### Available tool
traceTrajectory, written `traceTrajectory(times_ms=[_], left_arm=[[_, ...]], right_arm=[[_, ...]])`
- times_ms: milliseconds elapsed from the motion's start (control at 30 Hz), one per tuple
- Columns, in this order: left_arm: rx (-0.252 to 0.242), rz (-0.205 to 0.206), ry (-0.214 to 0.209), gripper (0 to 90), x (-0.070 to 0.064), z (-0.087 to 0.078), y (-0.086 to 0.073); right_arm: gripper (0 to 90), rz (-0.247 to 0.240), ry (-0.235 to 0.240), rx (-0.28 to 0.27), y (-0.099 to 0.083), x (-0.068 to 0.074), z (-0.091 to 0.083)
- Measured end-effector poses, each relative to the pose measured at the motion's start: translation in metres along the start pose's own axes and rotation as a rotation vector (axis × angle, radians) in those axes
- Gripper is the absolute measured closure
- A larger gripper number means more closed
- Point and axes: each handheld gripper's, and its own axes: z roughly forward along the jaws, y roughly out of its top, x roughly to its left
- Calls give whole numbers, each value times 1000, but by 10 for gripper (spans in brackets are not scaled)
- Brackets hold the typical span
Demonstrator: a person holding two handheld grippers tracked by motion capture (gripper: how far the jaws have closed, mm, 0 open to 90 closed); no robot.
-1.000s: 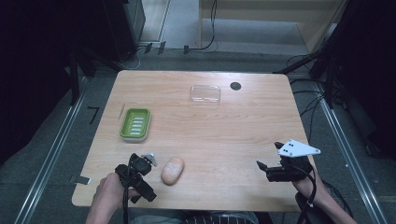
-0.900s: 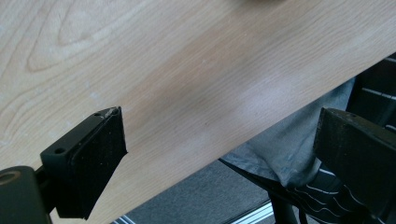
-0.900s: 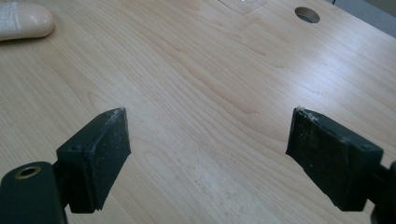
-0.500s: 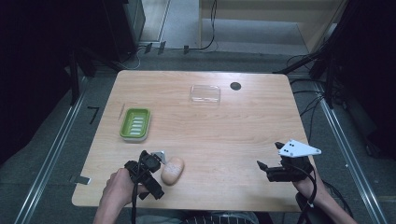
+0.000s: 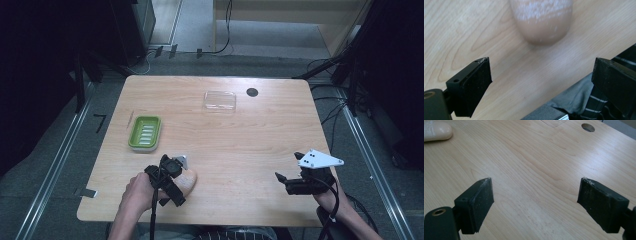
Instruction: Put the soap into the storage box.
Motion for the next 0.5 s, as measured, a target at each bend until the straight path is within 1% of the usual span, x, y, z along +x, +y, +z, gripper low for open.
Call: traceTrajectory(times_ms=[133, 333, 500], left_arm=[[-9, -1, -6, 27, -1, 1, 6], [-8, 0, -13, 18, -2, 4, 16], [-18, -14, -11, 19, -1, 7, 23]], right_arm=[[134, 0, 1, 0, 0, 0, 0], [133, 1, 1, 0, 0, 0, 0], [134, 2, 2, -1, 0, 0, 0]])
